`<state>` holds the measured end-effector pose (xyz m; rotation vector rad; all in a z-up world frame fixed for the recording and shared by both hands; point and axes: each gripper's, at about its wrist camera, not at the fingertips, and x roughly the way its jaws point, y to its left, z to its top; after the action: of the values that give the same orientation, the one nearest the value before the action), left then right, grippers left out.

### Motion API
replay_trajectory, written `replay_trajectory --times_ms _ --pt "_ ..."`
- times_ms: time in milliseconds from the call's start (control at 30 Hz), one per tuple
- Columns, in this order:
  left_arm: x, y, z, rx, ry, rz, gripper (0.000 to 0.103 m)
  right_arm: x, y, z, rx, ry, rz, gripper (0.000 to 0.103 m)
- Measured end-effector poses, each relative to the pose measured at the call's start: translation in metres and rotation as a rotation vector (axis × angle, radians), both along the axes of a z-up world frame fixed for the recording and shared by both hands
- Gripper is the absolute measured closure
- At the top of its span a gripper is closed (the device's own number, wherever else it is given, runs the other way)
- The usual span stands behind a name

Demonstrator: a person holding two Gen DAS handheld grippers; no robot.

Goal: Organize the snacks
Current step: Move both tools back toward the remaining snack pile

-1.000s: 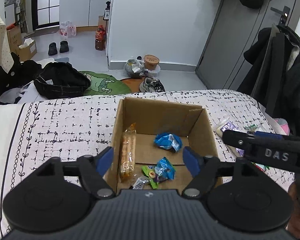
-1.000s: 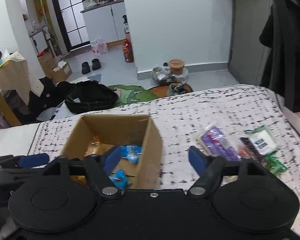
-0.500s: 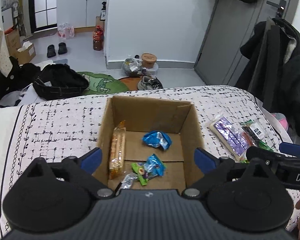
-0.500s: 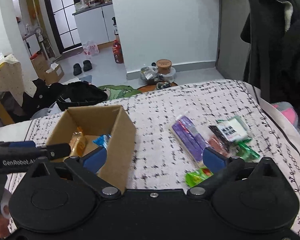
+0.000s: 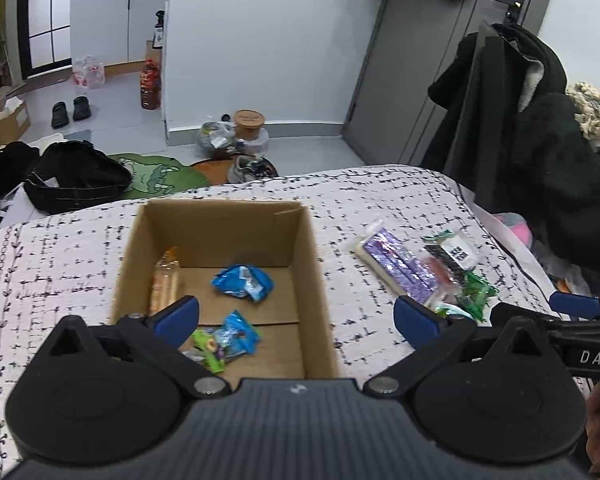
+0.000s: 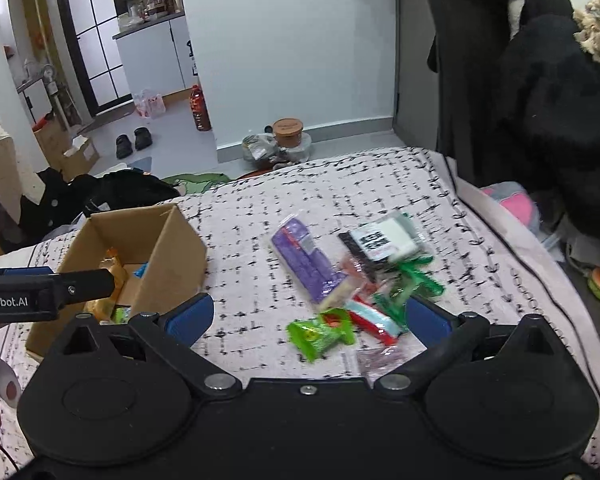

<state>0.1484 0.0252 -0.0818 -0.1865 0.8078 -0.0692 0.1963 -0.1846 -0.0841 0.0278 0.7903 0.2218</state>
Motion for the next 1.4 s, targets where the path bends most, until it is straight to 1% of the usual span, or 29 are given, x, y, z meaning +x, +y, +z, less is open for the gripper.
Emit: replay_trajectory --times_ms 133,333,667,967,1100,1200,1300,1367,1400 --pt "0.004 -0.013 0.000 -0.004 0.005 -0.035 0.000 -0.003 -0.012 0.001 0.009 -0.002 -0.015 0.000" --pt "0.006 -0.034 0.001 0.017 0.002 -0.077 0.000 -0.006 -0.032 0.002 0.016 -0.004 -0.041 0.000" --pt "0.012 -0.063 -0.004 0.039 0.046 -0.145 0.000 -0.008 -0.061 -0.001 0.031 -0.002 -0.078 0.000" --pt "0.020 -0.089 -0.012 0.059 0.060 -0.184 0.001 -0.006 -0.085 -0.011 0.046 0.026 -0.104 0.000" --pt "0.025 -0.100 -0.021 0.062 0.084 -0.208 0.003 -0.005 -0.093 -0.019 0.058 0.046 -0.116 0.000" --pt "0.028 -0.107 -0.028 0.073 0.098 -0.211 0.003 -0.003 -0.098 -0.026 0.072 0.065 -0.104 0.000" --pt "0.032 -0.113 -0.033 0.073 0.106 -0.213 0.007 -0.001 -0.100 -0.033 0.074 0.079 -0.096 0.000" --pt "0.036 -0.117 -0.037 0.072 0.114 -0.215 0.012 0.000 -0.102 -0.037 0.082 0.087 -0.097 0.000" --pt "0.037 -0.119 -0.039 0.071 0.115 -0.216 0.013 0.001 -0.103 -0.039 0.089 0.090 -0.097 0.001"
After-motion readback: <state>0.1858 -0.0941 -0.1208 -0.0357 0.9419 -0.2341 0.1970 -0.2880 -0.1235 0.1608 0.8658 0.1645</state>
